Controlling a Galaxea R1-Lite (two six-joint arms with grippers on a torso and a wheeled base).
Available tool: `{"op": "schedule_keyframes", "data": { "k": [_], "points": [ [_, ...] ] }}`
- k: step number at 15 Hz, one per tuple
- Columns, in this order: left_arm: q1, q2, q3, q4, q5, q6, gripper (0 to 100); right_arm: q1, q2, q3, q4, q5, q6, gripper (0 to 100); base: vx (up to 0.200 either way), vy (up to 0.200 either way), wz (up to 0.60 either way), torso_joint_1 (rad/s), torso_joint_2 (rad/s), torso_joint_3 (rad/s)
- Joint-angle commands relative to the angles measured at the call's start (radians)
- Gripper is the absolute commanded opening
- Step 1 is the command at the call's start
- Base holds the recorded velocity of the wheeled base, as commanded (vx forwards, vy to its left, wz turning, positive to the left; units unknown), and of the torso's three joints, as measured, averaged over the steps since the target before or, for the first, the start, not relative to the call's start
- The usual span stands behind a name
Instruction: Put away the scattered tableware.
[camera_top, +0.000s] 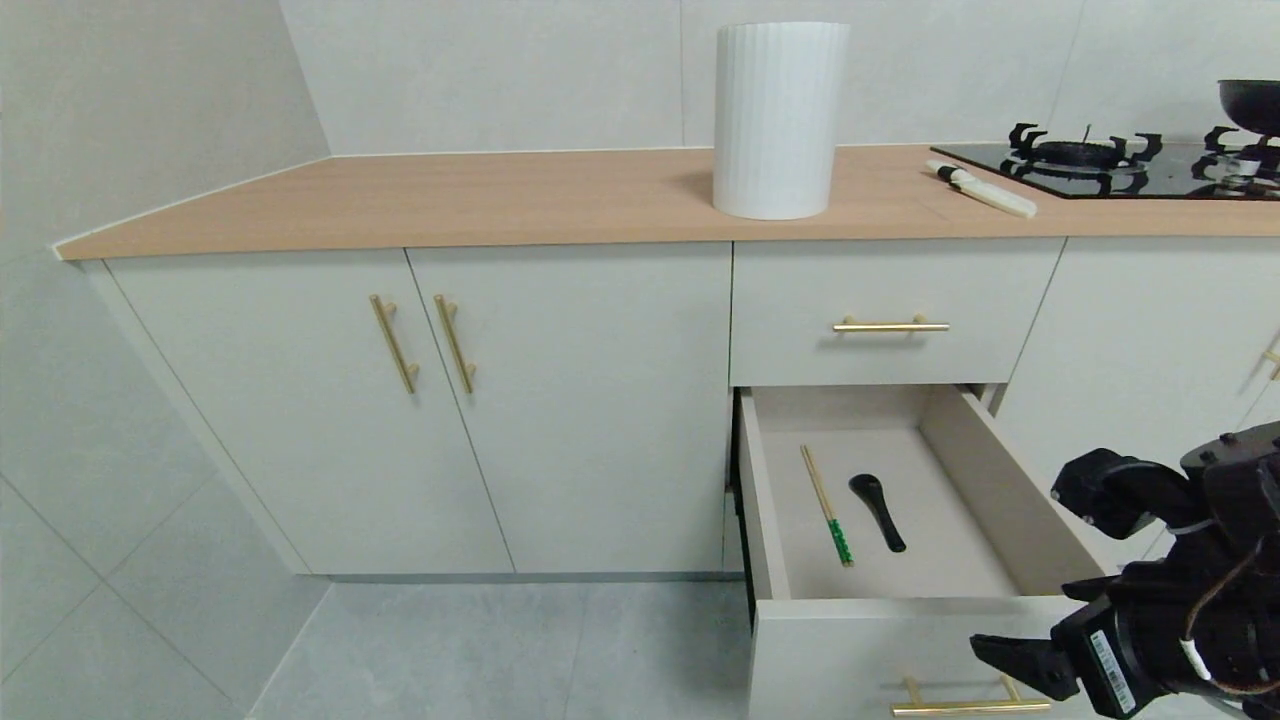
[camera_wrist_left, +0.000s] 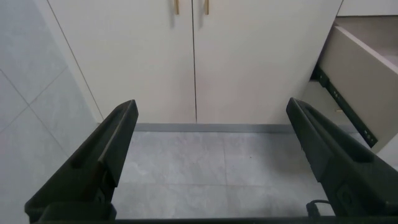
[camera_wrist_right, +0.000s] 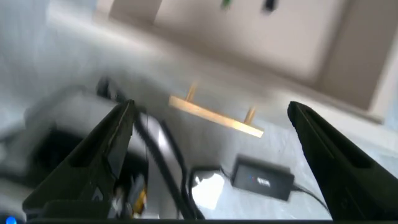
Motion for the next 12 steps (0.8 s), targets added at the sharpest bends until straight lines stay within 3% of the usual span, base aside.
{"op": "schedule_keyframes", "data": {
  "k": [1,6,9,12],
  "points": [
    [0.000,0.000,0.000,0.000,0.000,0.000,100,0.050,0.010,0.026,0.003,0.006,-0.012,100,0.000,0.000,0.00,0.000,0.00,0.000],
    [0.000,0.000,0.000,0.000,0.000,0.000,100,0.132,0.106,0.059,-0.006,0.004,-0.009,100,0.000,0.000,0.00,0.000,0.00,0.000],
    [0.000,0.000,0.000,0.000,0.000,0.000,100,0.135,0.208,0.053,-0.015,0.003,0.002,100,0.000,0.000,0.00,0.000,0.00,0.000],
    [0.000,0.000,0.000,0.000,0.000,0.000,100,0.132,0.303,0.044,-0.124,-0.012,0.112,100,0.000,0.000,0.00,0.000,0.00,0.000]
  ]
}}
